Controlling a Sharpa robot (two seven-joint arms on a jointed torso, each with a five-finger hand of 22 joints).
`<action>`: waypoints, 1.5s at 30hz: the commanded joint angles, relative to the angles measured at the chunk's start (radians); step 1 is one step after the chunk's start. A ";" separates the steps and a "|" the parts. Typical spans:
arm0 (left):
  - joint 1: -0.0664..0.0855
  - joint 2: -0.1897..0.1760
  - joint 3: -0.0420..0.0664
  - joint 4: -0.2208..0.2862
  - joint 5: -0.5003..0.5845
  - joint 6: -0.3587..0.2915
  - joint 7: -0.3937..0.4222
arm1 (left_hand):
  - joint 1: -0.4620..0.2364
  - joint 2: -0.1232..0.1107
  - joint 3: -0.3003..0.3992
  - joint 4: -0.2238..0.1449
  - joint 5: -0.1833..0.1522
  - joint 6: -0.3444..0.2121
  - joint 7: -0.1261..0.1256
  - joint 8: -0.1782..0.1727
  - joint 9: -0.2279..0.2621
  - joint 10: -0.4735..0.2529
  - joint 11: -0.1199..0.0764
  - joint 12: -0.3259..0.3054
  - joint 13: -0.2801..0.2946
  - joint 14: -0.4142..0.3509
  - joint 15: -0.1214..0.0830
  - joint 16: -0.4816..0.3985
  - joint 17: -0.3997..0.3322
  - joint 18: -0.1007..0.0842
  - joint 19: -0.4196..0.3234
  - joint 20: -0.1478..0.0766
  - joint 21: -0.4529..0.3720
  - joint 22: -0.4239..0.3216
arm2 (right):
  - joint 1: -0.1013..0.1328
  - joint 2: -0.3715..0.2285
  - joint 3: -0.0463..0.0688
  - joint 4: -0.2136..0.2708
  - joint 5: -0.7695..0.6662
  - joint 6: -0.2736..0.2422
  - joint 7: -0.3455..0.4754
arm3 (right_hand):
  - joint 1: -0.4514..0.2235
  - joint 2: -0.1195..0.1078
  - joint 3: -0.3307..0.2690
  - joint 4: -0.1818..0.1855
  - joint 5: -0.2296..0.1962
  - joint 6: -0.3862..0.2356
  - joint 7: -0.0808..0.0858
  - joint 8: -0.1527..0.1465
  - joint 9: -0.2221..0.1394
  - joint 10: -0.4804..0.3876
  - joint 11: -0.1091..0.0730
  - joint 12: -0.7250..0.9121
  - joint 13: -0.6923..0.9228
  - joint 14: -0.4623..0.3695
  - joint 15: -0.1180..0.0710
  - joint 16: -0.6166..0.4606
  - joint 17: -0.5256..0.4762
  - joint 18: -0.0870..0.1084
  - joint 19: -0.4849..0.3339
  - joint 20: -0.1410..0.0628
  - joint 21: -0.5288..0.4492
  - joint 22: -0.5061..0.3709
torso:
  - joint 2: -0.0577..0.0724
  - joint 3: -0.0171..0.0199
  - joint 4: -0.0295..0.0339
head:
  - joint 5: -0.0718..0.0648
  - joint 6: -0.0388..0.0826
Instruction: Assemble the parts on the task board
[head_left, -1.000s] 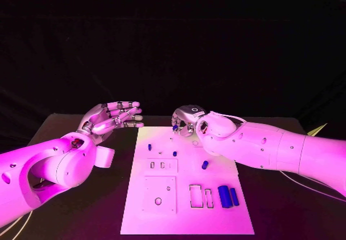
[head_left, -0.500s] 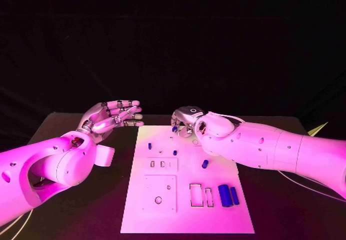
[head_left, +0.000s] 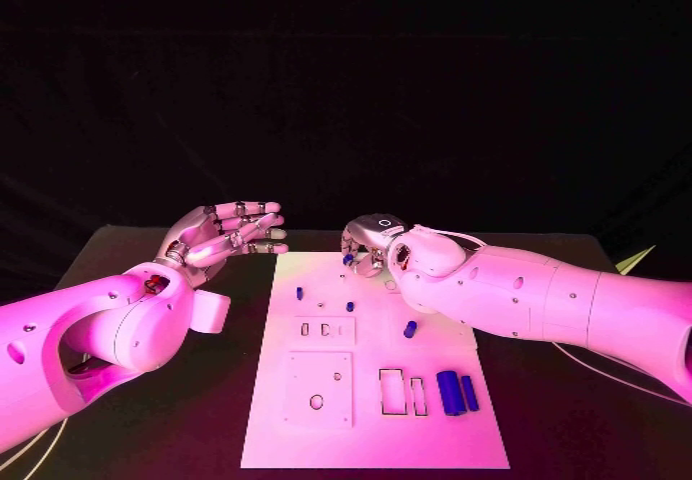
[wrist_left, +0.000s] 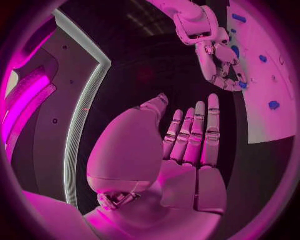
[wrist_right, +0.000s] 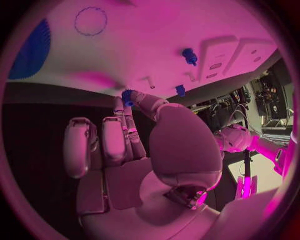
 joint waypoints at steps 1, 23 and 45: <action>0.002 0.003 0.001 0.000 0.003 0.025 0.002 | 0.004 0.004 0.002 -0.002 0.004 -0.004 0.069 -0.005 0.000 0.001 0.007 -0.004 0.000 -0.005 -0.001 0.002 0.001 0.010 0.003 -0.001 0.005 0.001 | -0.001 0.003 -0.001 -0.004 -0.003 0.018 0.001 | -0.013 -0.004 0.008 -0.002 -0.001 -0.015 0.004 -0.005 -0.002 -0.019 0.003 -0.006 -0.004 0.016 0.009 -0.010 -0.011 -0.010 -0.014 0.001 -0.014 -0.015 | 0.001 0.0005 0.0016 | -0.001 0.001; 0.002 0.001 0.001 -0.005 0.003 0.026 0.000 | 0.004 0.005 0.003 -0.002 0.004 -0.004 0.069 -0.005 0.000 0.001 0.007 -0.004 0.000 -0.005 -0.001 0.002 0.002 0.010 0.003 -0.001 0.005 0.001 | -0.001 -0.087 -0.001 0.089 0.006 -0.012 0.001 | 0.004 -0.048 -0.104 -0.003 -0.003 -0.169 -0.004 -0.113 -0.011 -0.194 0.032 0.019 -0.050 -0.018 0.032 -0.091 -0.128 0.027 -0.088 0.024 -0.167 -0.186 | 0.000 0.0023 -0.0005 | 0.000 0.005; 0.001 -0.004 0.001 -0.010 0.003 0.023 -0.009 | 0.003 0.005 0.004 -0.003 0.004 -0.004 0.069 -0.005 0.000 0.002 0.007 -0.005 0.001 -0.006 -0.001 0.002 0.005 0.010 0.003 -0.001 0.007 0.002 | 0.029 -0.382 0.019 0.245 0.210 0.088 0.043 | 0.006 -0.052 -0.287 0.109 0.064 -0.177 0.016 -0.055 0.045 0.206 -0.016 1.274 1.107 0.079 -0.001 0.241 0.304 -0.051 0.074 -0.006 0.122 0.187 | -0.003 0.0090 -0.0159 | -0.015 0.025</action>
